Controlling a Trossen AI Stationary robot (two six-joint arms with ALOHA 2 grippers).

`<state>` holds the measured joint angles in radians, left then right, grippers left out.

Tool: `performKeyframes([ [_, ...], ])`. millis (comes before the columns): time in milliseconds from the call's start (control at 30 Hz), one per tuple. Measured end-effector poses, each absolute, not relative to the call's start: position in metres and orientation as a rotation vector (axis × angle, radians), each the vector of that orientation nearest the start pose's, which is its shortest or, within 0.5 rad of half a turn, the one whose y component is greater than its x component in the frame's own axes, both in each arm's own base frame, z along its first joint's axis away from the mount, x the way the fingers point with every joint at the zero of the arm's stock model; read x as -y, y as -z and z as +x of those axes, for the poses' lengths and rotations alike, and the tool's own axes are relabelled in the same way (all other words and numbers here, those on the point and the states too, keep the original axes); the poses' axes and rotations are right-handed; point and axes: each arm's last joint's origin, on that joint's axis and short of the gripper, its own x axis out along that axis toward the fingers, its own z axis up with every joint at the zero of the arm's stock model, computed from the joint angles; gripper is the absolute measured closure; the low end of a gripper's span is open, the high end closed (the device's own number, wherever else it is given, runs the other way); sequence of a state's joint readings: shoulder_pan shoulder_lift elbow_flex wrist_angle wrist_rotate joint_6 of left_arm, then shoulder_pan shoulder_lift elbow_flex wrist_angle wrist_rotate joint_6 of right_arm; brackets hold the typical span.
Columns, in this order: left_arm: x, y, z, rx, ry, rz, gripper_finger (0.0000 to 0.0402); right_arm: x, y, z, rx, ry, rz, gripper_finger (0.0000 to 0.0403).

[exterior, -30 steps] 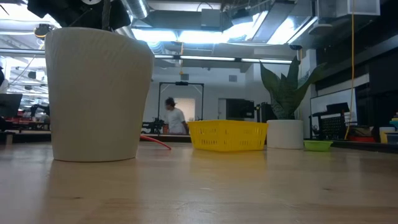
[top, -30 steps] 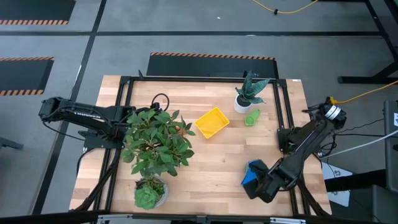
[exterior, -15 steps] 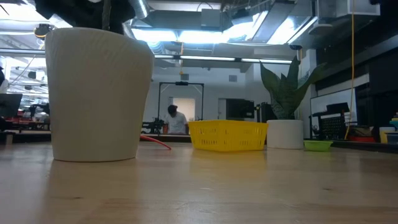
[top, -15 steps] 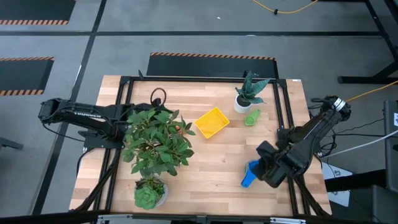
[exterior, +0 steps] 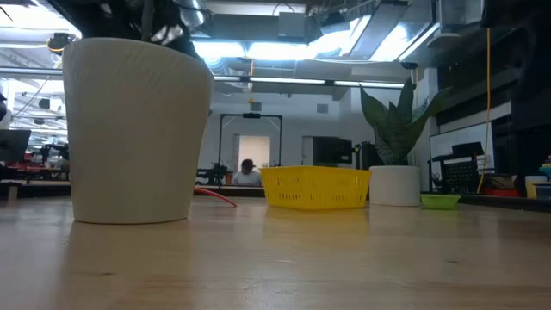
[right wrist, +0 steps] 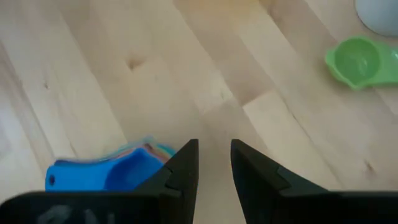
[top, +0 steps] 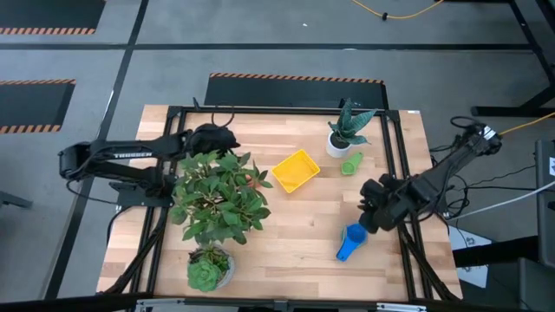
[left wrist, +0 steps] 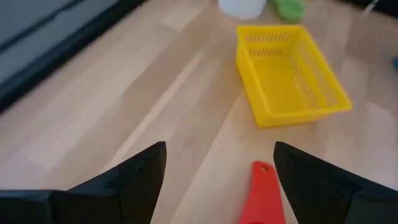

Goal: Nest measuring cups in basket
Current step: Stack the red measuring cup on top of the blue measuring cup

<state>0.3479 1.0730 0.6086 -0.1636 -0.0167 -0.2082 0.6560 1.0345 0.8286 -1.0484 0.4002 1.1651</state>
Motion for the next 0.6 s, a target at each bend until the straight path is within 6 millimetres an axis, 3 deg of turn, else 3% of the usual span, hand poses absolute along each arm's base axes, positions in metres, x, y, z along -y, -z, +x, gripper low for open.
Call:
performKeyframes([
  [233,-0.084,-0.199,0.215,-0.697,-0.415,-0.345,0.0111,-0.075,-0.234,0.142,-0.868,0.278,0.368,0.0305],
  [600,-0.082,-0.163,0.228,-0.870,-0.398,-0.362,0.0111,-0.069,-0.219,0.160,-0.729,0.079,0.171,0.0305],
])
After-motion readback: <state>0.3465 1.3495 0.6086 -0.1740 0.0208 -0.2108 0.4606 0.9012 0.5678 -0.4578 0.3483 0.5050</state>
